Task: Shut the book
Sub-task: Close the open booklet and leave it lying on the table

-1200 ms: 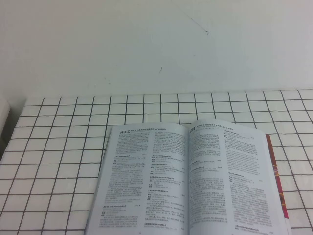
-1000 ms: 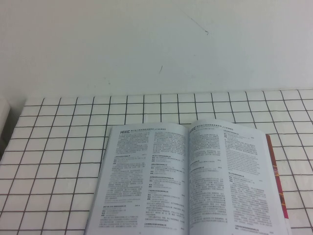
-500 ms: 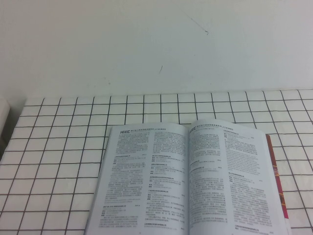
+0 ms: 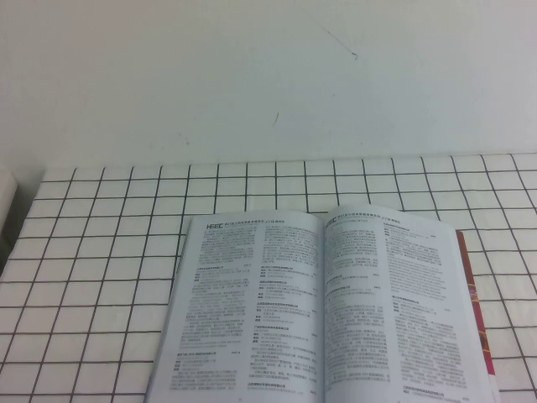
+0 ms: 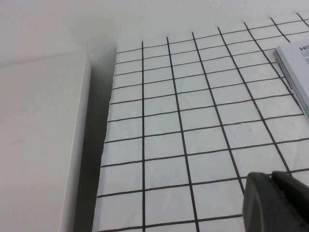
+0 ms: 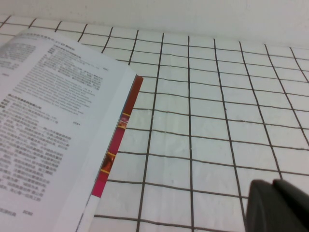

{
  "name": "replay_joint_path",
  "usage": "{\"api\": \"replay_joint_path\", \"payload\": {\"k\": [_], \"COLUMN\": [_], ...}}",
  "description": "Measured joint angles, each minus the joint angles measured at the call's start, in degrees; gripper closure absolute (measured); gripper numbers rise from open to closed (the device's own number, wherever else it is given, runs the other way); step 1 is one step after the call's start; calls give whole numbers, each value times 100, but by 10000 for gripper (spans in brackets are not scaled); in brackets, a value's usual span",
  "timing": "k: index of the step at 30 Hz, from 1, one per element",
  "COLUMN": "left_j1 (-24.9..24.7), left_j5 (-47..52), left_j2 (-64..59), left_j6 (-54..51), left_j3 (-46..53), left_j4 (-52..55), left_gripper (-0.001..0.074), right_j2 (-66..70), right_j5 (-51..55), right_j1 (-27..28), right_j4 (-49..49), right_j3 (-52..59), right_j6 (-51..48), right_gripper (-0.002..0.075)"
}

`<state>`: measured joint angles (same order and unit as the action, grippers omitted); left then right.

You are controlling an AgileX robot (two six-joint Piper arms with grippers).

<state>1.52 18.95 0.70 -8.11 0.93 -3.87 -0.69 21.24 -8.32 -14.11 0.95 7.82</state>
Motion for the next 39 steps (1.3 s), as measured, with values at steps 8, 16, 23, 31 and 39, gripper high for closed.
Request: {"api": "replay_joint_path", "payload": {"k": [8, 16, 23, 31, 39], "left_j1": [0, 0, 0, 0, 0], "left_j5": [0, -302, -1047, -1803, -2594], "left_j2": [0, 0, 0, 0, 0], "left_j6": [0, 0, 0, 25, 811], "left_j3": [0, 23, 33, 33, 33], "left_j4": [0, -175, -1225, -3289, -4125], "left_gripper": [739, 739, 739, 739, 739], "right_j2": [0, 0, 0, 0, 0], "right_j5": [-256, -1123, -1656, -1764, -3873], "right_j1": [0, 0, 0, 0, 0], "right_j4": [0, 4, 4, -502, -437], "right_j3": [44, 67, 67, 67, 67], "right_j6": [4, 13, 13, 94, 282], "right_gripper": [729, 729, 729, 729, 729]}}
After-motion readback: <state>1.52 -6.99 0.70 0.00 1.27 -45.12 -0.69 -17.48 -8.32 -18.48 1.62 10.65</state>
